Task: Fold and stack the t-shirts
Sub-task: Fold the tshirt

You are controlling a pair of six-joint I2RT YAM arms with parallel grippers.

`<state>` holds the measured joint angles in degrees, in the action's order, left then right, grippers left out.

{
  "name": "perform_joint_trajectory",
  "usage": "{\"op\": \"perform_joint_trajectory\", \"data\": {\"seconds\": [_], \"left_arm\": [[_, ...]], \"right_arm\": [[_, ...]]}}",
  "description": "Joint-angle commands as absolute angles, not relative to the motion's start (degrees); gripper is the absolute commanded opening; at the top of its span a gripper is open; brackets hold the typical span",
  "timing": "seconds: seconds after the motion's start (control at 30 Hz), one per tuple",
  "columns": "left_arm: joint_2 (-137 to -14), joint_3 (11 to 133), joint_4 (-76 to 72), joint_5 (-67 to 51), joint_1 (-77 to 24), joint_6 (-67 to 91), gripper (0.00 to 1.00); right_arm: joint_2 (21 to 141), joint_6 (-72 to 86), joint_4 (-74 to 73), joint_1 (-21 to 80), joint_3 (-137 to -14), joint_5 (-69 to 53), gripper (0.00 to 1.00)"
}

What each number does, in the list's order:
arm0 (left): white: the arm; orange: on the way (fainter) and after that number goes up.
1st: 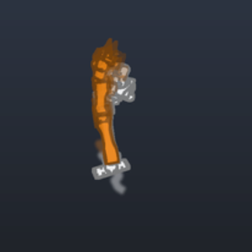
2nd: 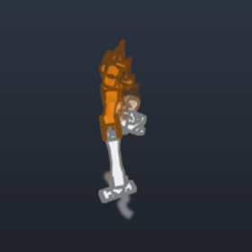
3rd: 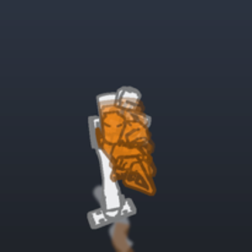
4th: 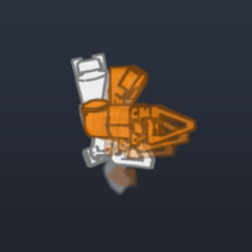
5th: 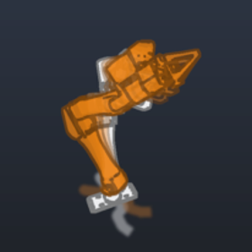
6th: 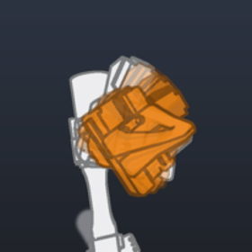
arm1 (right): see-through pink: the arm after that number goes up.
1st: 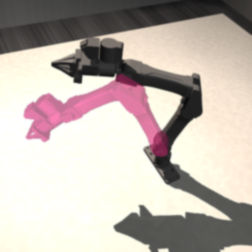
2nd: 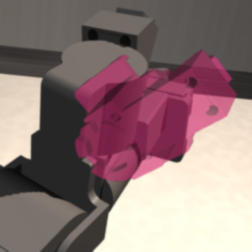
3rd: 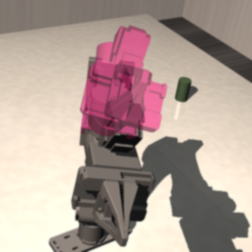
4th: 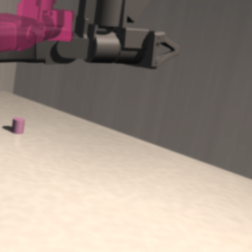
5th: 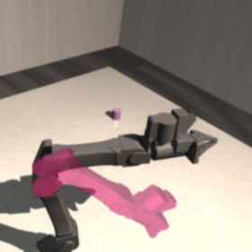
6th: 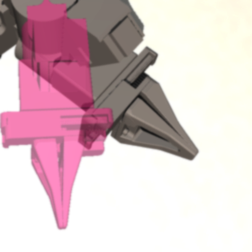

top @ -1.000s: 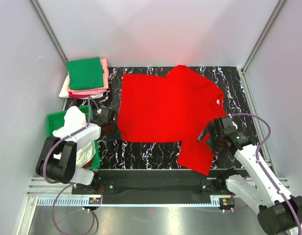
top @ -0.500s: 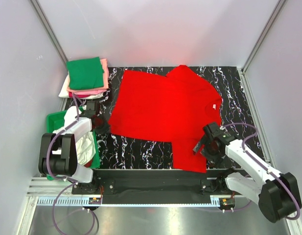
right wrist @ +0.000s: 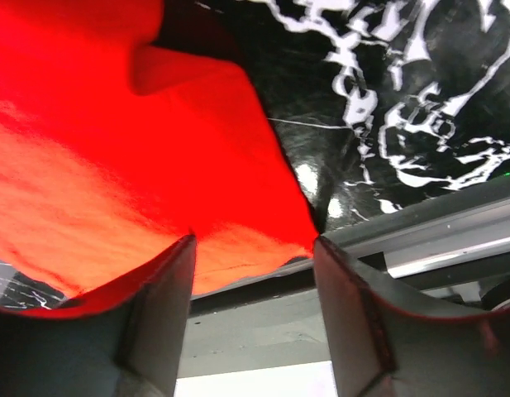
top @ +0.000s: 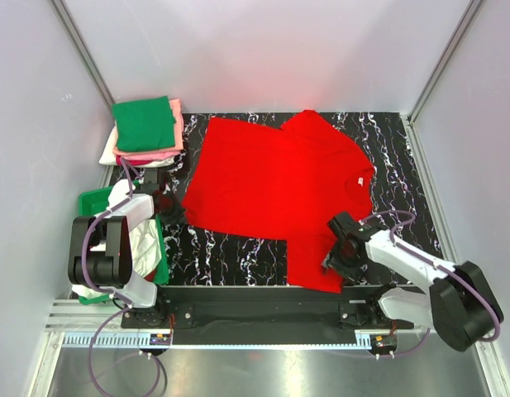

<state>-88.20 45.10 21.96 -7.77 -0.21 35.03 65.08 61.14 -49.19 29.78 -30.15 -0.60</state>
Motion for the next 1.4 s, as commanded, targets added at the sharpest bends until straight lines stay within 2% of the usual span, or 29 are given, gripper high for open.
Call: {"op": "perform_joint_trajectory", "data": {"seconds": [0.0, 0.03, 0.07, 0.23, 0.27, 0.4, 0.6, 0.97, 1.1, 1.37], "left_arm": [[-86.8, 46.8, 20.8, -8.8, -0.1, 35.3, 0.0], [-86.7, 46.7, 21.0, -8.7, -0.1, 35.3, 0.0], [-86.3, 46.7, 20.9, -8.7, -0.1, 35.3, 0.0], [-85.8, 46.5, 22.1, -8.3, 0.0, 34.3, 0.0], [-85.3, 46.3, 22.2, -8.4, -0.1, 34.1, 0.0], [-81.8, 43.9, 22.7, -10.8, -0.1, 34.1, 0.0], [-74.9, 40.8, 25.7, -14.5, -2.2, 34.4, 0.0], [-58.9, 35.9, 34.3, -17.5, -9.4, 38.8, 0.0], [-57.4, 38.8, 37.1, -17.8, -9.4, 37.4, 0.0], [-70.8, 50.8, 38.3, -18.0, -9.1, 32.4, 0.0]], "right_arm": [[69.6, 61.4, -47.0, 30.8, -34.0, 1.5, 0.62], [71.2, 60.2, -46.8, 30.8, -35.7, 2.0, 0.6], [72.6, 59.7, -46.8, 30.8, -36.5, 2.0, 0.48], [76.5, 58.8, -44.0, 31.2, -37.5, 1.0, 0.03], [75.9, 58.7, -43.8, 31.5, -37.3, 1.1, 0.0], [66.7, 59.3, -50.7, 31.6, -37.5, 4.7, 0.0], [52.7, 61.3, -64.2, 31.6, -45.3, 11.7, 0.0], [41.0, 64.6, -75.5, 31.6, -52.6, 13.4, 0.0], [46.4, 61.6, -72.5, 31.6, -58.0, 13.1, 0.0], [67.7, 48.3, -62.6, 28.3, -72.2, 17.6, 0.0]]}}
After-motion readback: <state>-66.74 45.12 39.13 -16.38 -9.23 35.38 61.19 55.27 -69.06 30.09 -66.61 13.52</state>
